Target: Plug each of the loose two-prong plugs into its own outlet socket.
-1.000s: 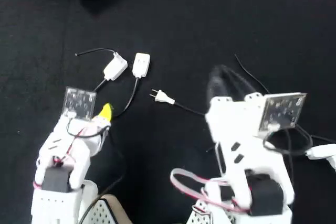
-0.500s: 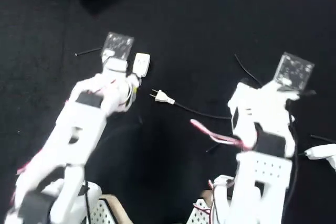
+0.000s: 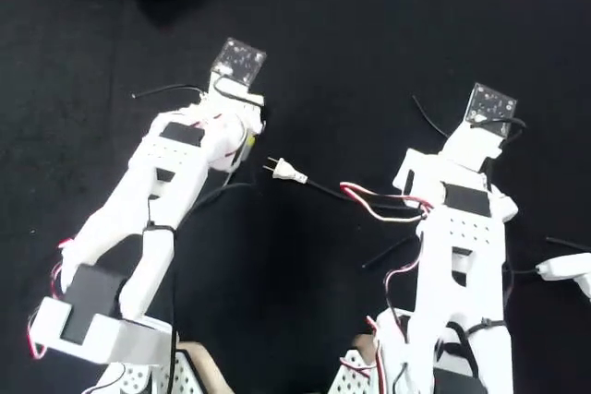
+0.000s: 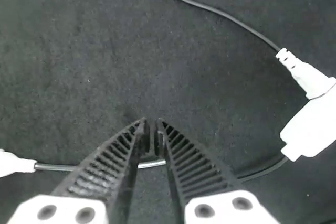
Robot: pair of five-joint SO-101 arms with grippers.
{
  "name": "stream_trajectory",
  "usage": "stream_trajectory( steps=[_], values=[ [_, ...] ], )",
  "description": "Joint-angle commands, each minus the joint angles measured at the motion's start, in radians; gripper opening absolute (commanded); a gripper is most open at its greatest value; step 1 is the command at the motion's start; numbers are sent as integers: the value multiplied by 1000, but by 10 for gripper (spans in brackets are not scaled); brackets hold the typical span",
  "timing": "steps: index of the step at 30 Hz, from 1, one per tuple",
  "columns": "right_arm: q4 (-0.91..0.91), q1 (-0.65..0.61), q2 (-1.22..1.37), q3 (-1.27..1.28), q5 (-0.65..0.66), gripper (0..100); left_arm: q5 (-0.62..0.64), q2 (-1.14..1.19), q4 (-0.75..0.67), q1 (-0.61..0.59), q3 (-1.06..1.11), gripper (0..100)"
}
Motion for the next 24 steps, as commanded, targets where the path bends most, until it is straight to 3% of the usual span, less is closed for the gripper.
stream_trajectory(
  steps=[1, 10, 15, 18, 24],
  values=[
    [-20, 9, 2, -53, -12, 12, -18, 34, -17, 15, 25, 159],
    [-21, 6, 7, -44, -12, 12, -12, 178, -5, 10, -36, 155],
    [-92, 2, 2, 2, -12, 12, -11, 245, 115, 13, -137, 150],
    [-152, 2, 2, 38, -12, 12, -21, 275, 130, 15, -157, 33],
    [-178, 2, 2, 50, -12, 12, -54, 239, 132, 4, -90, 29]
  ],
)
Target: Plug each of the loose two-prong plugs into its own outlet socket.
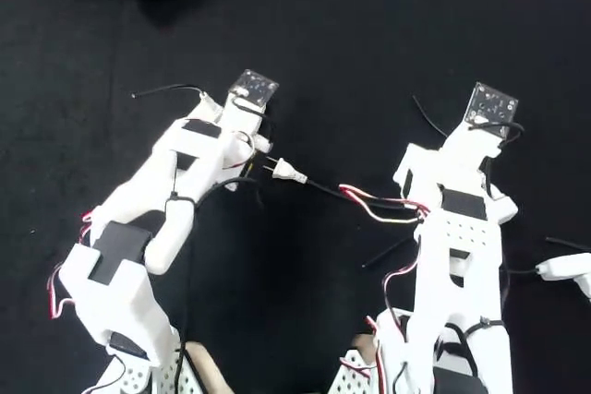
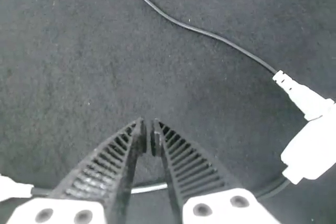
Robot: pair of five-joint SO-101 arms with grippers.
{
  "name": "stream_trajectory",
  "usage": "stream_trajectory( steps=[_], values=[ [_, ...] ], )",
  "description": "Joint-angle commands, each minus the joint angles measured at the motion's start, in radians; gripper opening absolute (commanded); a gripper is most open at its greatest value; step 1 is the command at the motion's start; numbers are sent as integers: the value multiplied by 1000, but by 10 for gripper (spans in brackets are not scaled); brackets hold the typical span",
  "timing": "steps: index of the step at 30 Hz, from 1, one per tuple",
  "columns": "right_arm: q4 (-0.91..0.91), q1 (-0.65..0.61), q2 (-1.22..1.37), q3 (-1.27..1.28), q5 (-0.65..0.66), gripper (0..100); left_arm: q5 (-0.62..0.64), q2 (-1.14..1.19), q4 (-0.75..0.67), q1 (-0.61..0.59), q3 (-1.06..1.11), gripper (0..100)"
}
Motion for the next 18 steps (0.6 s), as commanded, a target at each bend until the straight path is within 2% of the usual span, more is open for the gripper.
stream_trajectory(
  steps=[1, 5, 11, 13, 15, 18],
  values=[
    [-23, 2, 4, -4, -12, 12, -18, -66, 9, -15, 50, 28],
    [-23, 2, 5, -4, -12, 12, -29, -262, 11, -35, 197, 28],
    [-23, 2, 5, -4, -12, 12, -150, -706, 18, -74, 545, 29],
    [-23, 2, 5, -4, -12, 12, -196, -855, 66, -105, 642, 29],
    [-17, 2, 5, -4, -12, 12, -279, -997, 141, -156, 705, 29],
    [-9, -38, 5, -1, -12, 12, -505, -1172, 259, -277, 757, 29]
  ],
)
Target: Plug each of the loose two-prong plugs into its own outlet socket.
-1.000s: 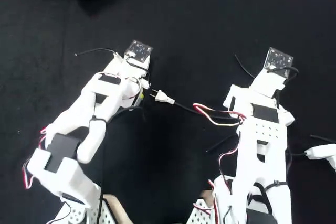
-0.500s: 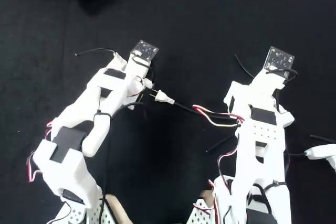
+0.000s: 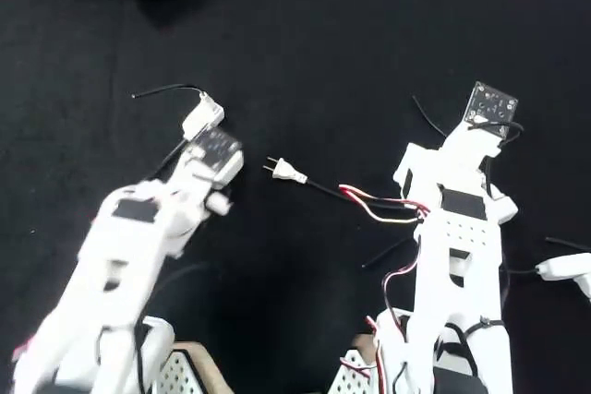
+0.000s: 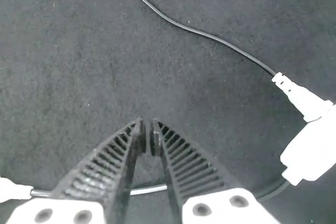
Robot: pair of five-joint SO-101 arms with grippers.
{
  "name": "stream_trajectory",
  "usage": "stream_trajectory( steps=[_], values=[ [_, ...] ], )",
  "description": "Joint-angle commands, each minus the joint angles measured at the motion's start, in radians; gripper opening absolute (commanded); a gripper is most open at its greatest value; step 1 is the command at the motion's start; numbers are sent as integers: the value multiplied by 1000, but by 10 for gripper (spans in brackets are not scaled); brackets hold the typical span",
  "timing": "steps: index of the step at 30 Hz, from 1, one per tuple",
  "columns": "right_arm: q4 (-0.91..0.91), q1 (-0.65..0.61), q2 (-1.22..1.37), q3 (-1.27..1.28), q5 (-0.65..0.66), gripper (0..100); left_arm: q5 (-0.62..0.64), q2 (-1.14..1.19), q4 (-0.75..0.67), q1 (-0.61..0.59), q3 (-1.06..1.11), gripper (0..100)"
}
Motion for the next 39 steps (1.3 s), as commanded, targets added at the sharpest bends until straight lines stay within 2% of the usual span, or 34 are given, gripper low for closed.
stream_trajectory(
  steps=[1, 3, 4, 8, 11, 13, 17, 22, 24, 27, 33, 37, 39],
  values=[
    [15, -69, 5, -4, -12, 13, -327, -305, 155, -171, 73, 30],
    [74, -157, 1, -13, -14, 34, -463, -388, 192, -234, 120, 30],
    [101, -201, -1, -19, -32, 67, -488, -423, 203, -257, 137, 37],
    [219, -350, 5, -81, -276, 215, -494, -537, 241, -334, 189, 164],
    [282, -471, 5, -140, -450, 230, -491, -620, 301, -355, 205, 239],
    [282, -529, 7, -163, -571, 226, -486, -681, 361, -360, 199, 248],
    [209, -595, 50, -186, -749, 230, -384, -819, 431, -361, 199, 251],
    [68, -609, 239, -209, -908, 227, -201, -937, 425, -355, 213, 253],
    [61, -614, 317, -242, -974, 227, -141, -954, 410, -341, 214, 254],
    [64, -614, 400, -288, -1048, 226, -51, -953, 374, -255, 225, 254],
    [55, -617, 464, -302, -1094, 224, 66, -953, 213, -39, 334, 254],
    [18, -618, 493, -297, -1097, 123, 63, -941, 0, -21, 449, 254],
    [-17, -617, 522, -297, -1097, 70, 57, -905, -60, -25, 472, 254]
  ],
)
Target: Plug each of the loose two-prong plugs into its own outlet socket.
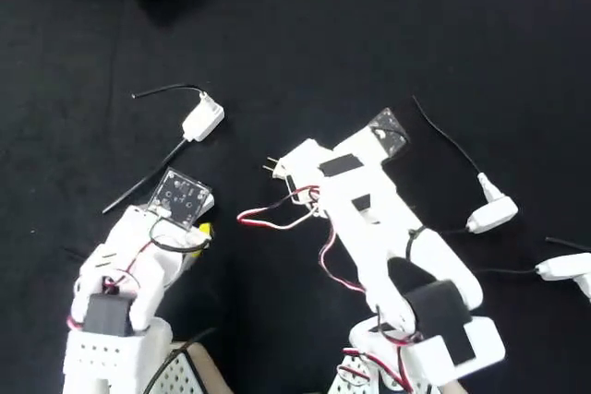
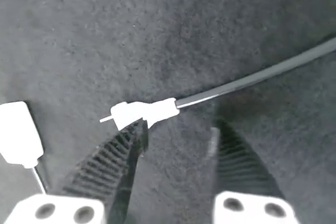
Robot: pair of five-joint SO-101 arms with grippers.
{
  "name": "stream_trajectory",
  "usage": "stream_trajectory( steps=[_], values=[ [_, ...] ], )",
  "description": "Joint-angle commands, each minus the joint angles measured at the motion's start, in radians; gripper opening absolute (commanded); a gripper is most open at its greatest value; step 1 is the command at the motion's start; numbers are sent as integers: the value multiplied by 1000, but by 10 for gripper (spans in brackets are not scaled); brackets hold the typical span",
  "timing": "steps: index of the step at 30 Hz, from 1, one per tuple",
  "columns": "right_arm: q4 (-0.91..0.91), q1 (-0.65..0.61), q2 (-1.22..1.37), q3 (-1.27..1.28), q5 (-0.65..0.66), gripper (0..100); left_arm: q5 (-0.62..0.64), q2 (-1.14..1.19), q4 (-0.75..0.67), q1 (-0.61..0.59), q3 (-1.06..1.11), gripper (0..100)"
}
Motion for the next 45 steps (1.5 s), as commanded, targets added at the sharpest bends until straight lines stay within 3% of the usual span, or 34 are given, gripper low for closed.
stream_trajectory(
  steps=[1, 8, 15, 20, 35, 37, 41, 45],
  values=[
    [-64, -5, 38, -50, -17, 63, -11, 66, -176, 13, 38, 254],
    [-181, -5, 154, -62, -48, 167, -21, 404, -330, 12, -65, 254],
    [-137, 2, 173, -110, -61, 170, -35, 853, -428, -56, -251, 254],
    [-137, -29, 202, -142, -57, 170, -140, 1100, -470, -120, -361, 254],
    [6, -25, 280, -231, 37, 171, -238, 1359, -471, -142, -604, 249],
    [8, -11, 278, -231, 46, 171, -238, 1375, -425, -153, -653, 249],
    [8, 15, 278, -232, 78, 171, -157, 1254, -138, -147, -791, 259],
    [8, 49, 278, -234, 141, 171, -123, 1102, 41, -97, -820, 302]
  ],
)
